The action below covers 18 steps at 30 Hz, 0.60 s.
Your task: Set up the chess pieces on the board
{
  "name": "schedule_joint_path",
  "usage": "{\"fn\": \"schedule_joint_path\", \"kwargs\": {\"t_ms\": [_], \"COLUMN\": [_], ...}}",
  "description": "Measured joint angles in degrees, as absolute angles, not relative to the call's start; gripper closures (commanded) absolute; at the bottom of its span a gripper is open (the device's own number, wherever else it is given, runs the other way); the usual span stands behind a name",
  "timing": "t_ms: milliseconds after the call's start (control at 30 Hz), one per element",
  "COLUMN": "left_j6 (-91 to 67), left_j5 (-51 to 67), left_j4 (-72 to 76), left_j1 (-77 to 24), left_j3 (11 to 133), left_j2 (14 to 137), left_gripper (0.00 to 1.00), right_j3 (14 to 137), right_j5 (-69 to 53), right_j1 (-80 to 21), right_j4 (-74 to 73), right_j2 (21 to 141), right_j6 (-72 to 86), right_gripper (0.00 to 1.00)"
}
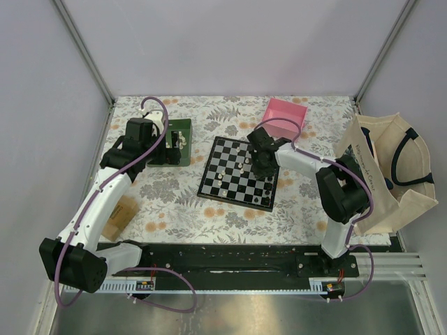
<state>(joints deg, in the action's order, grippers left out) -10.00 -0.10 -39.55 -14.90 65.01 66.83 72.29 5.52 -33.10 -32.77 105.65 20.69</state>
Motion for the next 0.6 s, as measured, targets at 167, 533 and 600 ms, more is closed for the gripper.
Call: {"fn": "schedule_joint_path", "kwargs": {"t_ms": [167, 533, 600], "left_j6": [-10.0, -10.0, -10.0], "left_j5": [-0.1, -0.1, -0.1], "left_j4": [-39.55, -39.55, -39.57], "left_j1": [-14.92, -14.9, -14.92], "left_j3": [65.01, 65.01, 65.01], "left_j2": [66.85, 66.85, 66.85], "left_gripper": [0.01, 0.01, 0.01], "right_j3": [72.29, 71.55, 71.55], "right_j5": [6.5, 7.16, 7.33], "right_j1": [-32.16, -31.73, -31.73], "right_j4": [-32.77, -32.47, -32.49], "right_j2": [105.65, 105.14, 105.12], "right_j6": [20.69, 20.71, 20.71], "right_gripper": [0.81, 0.81, 0.8]}}
